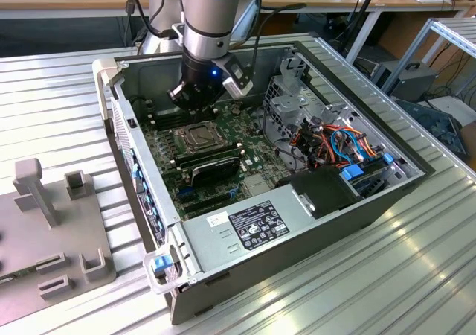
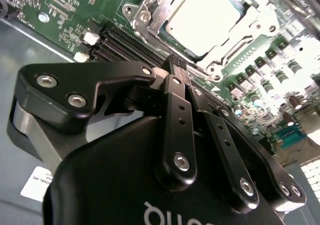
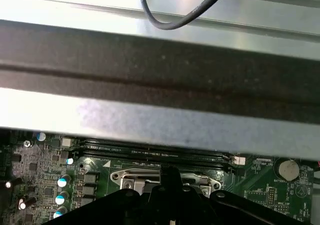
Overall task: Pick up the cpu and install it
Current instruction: 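Install the first cpu locking lever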
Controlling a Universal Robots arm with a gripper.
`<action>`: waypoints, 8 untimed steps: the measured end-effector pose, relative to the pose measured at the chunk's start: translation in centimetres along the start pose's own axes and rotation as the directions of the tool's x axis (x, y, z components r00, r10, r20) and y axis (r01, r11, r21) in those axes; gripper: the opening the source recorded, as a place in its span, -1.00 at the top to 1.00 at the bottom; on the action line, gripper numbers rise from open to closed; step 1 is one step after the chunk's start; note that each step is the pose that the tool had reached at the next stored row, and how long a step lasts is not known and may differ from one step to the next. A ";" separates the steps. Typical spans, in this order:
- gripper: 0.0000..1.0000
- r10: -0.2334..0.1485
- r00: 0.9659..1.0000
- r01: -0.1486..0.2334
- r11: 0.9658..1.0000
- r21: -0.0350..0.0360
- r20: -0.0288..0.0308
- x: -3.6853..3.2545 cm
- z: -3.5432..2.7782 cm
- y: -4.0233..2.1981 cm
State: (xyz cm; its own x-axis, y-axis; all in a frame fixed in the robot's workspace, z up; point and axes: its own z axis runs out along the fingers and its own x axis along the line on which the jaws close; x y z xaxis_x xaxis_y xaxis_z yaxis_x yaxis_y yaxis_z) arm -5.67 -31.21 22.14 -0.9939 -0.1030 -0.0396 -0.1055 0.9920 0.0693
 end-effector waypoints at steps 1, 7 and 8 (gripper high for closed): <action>0.79 0.000 1.000 0.000 1.000 0.004 -0.001 0.02 -0.05 -0.15; 0.79 0.002 1.000 -0.002 1.000 0.020 -0.002 0.12 -0.13 -1.12; 0.79 0.002 1.000 -0.002 1.000 0.024 -0.002 0.13 -0.14 -1.29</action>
State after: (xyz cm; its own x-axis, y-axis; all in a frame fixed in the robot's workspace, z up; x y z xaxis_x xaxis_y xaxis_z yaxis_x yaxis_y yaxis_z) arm -5.67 -32.51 22.18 -0.9942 -0.1012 -0.0370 -0.1028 0.9937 0.0456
